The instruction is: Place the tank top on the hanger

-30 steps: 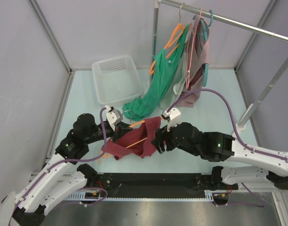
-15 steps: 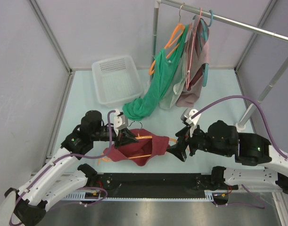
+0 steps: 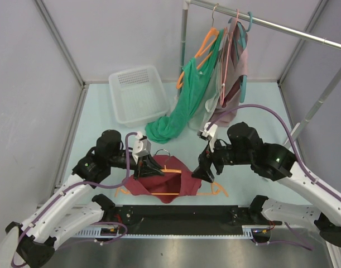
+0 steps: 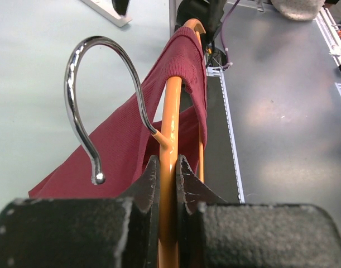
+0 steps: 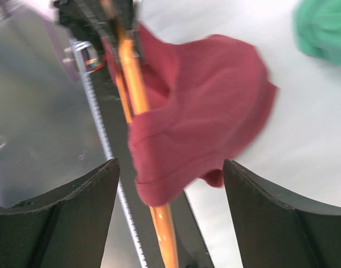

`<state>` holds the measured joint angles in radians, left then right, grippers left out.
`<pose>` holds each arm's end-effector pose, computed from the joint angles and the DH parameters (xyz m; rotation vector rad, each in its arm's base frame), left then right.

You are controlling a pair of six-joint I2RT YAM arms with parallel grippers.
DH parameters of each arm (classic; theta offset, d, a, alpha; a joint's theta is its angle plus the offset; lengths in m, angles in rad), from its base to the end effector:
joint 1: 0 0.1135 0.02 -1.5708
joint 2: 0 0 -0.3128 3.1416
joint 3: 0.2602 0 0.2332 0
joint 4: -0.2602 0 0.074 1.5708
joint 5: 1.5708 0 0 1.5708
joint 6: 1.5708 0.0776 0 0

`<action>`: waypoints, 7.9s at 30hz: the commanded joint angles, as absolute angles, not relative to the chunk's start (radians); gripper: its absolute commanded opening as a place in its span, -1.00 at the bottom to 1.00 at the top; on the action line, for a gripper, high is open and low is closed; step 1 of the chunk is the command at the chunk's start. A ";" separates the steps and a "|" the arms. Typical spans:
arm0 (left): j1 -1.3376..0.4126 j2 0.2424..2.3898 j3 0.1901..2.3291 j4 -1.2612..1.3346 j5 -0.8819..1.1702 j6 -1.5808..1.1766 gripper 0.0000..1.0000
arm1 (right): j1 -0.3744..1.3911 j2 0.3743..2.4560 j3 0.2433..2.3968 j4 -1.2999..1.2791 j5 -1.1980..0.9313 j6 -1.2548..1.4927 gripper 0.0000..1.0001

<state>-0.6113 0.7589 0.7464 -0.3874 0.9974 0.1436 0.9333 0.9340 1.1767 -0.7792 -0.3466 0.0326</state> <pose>0.0658 -0.1257 0.3407 1.3164 1.4890 -1.2776 0.0768 0.1480 0.4023 -1.1577 1.8900 0.9245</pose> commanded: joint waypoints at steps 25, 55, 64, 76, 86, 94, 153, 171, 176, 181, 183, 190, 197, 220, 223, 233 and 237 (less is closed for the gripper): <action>-0.626 0.733 0.785 -0.341 1.052 0.147 -0.99 | 1.034 1.060 1.034 -0.477 -0.620 0.080 -1.00; -0.578 0.614 0.749 -0.284 0.292 0.078 0.99 | 1.045 0.686 0.742 -0.512 -0.106 0.331 -1.00; -0.571 0.614 0.752 -0.293 0.270 0.077 0.99 | 1.042 0.528 0.753 -0.656 0.139 0.432 -1.00; -0.569 0.614 0.753 -0.295 0.259 0.075 0.99 | 1.042 0.436 0.966 -0.960 0.405 0.555 -1.00; -0.569 0.618 0.753 -0.296 0.264 0.075 0.99 | 1.042 0.439 1.136 -1.158 0.508 0.623 -1.00; -0.569 0.624 0.752 -0.295 0.267 0.075 0.99 | 1.042 0.449 1.245 -1.299 0.624 0.690 -1.00; -0.569 0.644 0.744 -0.281 0.316 0.066 0.99 | 1.258 0.824 1.566 -1.519 1.247 0.753 -1.00; -0.569 0.615 0.738 -0.279 0.325 0.063 0.99 | 0.206 0.858 1.342 -0.861 0.342 0.143 -1.00; -0.569 0.629 0.739 -0.278 0.325 0.063 0.99 | 0.074 0.862 1.359 -0.839 0.261 0.120 -1.00; -0.569 0.627 0.739 -0.279 0.325 0.061 0.99 | 0.064 0.867 1.423 -0.816 0.206 0.107 -1.00; -0.571 0.624 0.738 -0.278 0.324 0.063 0.99 | 0.064 0.859 1.454 -0.804 0.184 0.083 -1.00; -0.571 0.629 0.738 -0.276 0.328 0.063 0.99 | 0.064 0.807 1.528 -0.801 0.115 0.037 -1.00; -0.571 0.624 0.738 -0.279 0.322 0.060 0.99 | 0.066 0.837 1.630 -0.831 0.093 0.008 -1.00; -0.569 0.591 0.735 -0.284 0.299 0.064 0.99 | -0.055 1.293 2.034 -0.749 -0.026 -0.025 -1.00; -0.569 0.586 0.735 -0.284 0.285 0.063 0.99 | -0.113 1.311 2.022 -0.733 -0.083 -0.005 -1.00; -0.571 0.589 0.735 -0.284 0.284 0.064 0.99 | -0.147 1.235 1.810 -0.675 -0.124 0.060 -1.00; -0.571 0.594 0.733 -0.284 0.282 0.064 0.99 | -0.147 1.190 1.721 -0.650 -0.124 0.075 -1.00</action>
